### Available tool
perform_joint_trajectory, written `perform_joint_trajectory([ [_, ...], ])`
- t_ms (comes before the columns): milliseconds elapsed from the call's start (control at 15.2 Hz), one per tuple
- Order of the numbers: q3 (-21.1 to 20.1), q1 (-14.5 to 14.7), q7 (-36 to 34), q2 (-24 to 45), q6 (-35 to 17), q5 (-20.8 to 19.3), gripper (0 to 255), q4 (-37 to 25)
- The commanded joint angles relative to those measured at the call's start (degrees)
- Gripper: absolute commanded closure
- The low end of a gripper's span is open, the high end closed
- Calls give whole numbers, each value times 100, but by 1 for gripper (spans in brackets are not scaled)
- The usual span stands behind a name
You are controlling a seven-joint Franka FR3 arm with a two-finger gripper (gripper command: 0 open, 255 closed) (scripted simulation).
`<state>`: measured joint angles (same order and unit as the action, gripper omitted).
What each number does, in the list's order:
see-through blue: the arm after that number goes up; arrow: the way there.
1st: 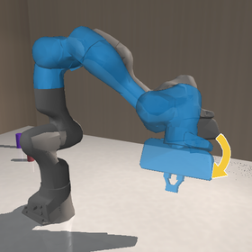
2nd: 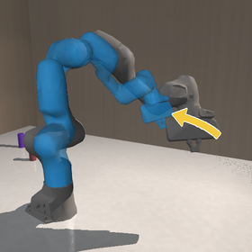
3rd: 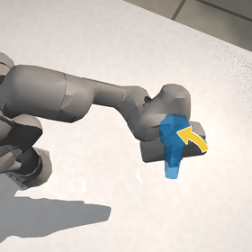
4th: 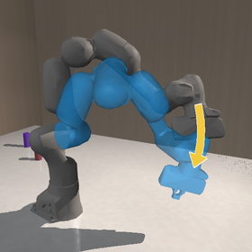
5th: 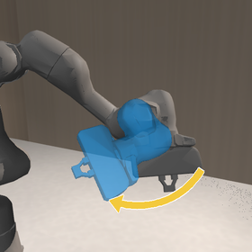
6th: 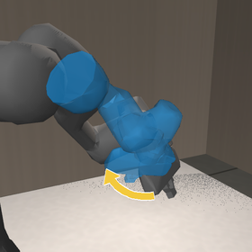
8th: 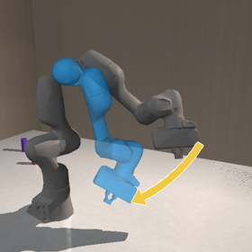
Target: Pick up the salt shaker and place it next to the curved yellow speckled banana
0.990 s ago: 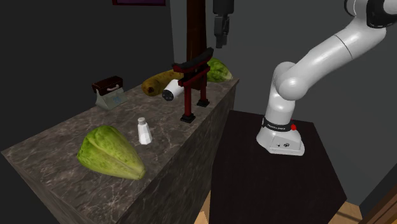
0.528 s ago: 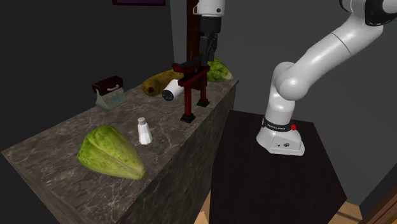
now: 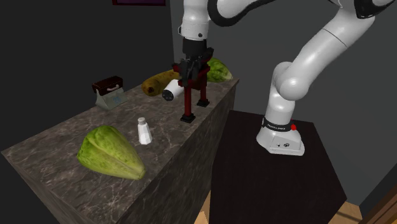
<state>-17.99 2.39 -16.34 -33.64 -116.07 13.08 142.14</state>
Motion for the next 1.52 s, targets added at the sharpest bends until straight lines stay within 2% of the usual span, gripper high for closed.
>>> perform_joint_trajectory([
  [0,-210,-4,-193,296,-437,29,0,-10],
  [264,-644,-96,-612,1052,-1311,-72,0,-141],
  [462,-979,-223,-1019,1689,-1920,-324,0,-334],
  [660,-1308,-387,-1557,2381,-2464,-797,0,-608],
  [858,-1559,-518,-2275,3133,-2903,-1558,0,-968],
  [990,-1605,-513,-2712,3543,-3073,-2058,0,-1195],
  [1452,-1464,-418,-3187,4126,-3473,-2735,0,-1248],
])
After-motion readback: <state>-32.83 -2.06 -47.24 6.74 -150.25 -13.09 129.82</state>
